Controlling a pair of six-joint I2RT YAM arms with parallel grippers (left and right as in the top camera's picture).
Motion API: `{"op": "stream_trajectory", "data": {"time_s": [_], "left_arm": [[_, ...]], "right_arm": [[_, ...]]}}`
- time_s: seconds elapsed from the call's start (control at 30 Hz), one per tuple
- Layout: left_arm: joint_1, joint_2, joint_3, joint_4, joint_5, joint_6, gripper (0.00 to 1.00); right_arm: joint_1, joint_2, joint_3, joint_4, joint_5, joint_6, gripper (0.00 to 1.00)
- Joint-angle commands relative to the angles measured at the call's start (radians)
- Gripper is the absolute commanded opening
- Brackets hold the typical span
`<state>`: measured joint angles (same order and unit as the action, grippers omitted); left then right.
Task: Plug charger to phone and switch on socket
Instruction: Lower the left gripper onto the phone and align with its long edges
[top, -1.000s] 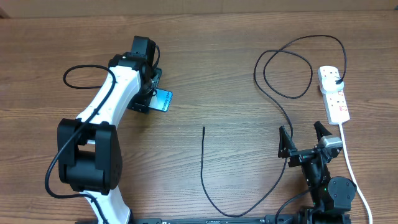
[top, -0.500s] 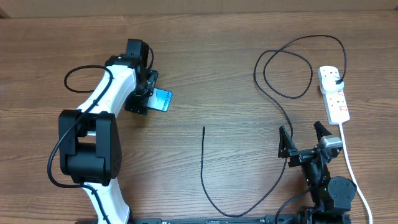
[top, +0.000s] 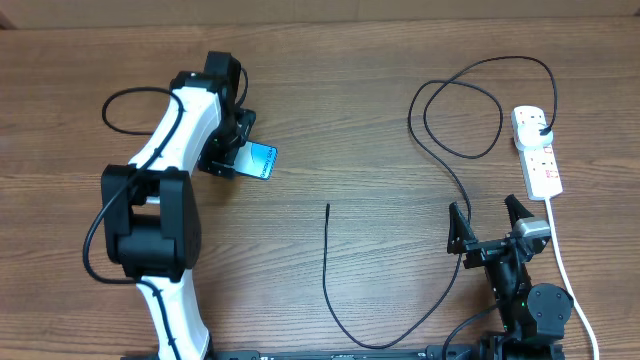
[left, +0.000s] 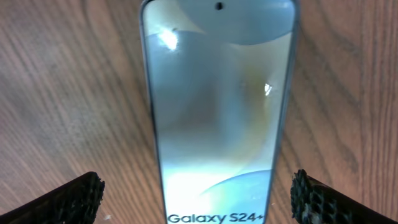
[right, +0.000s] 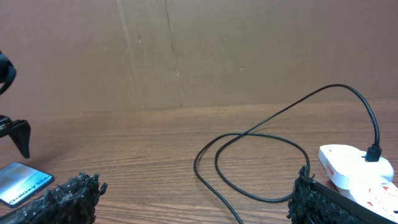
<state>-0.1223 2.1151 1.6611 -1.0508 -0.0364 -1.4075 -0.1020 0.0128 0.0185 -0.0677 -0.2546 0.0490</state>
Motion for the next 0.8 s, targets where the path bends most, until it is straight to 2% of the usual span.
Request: {"op": "stream_trajectory", "data": {"time_s": [0.0,0.33,0.77], "left_arm": [[0.0,0.044,0.07,-0.025,0.004,0.024,1.0],[0.0,0.056,0.068,-0.06,-0.035,0.024,1.0],[-0.003,0.056,-0.037,0.066,0.004,0.014,1.0]], "right_arm": [[0.006,-0.01,-0.011,0.006,0.011,-0.005,1.0],[0.006,-0.01,-0.011,0.006,0.011,-0.005,1.0],[0.006,-0.01,-0.011,0.006,0.011,-0.005,1.0]]}}
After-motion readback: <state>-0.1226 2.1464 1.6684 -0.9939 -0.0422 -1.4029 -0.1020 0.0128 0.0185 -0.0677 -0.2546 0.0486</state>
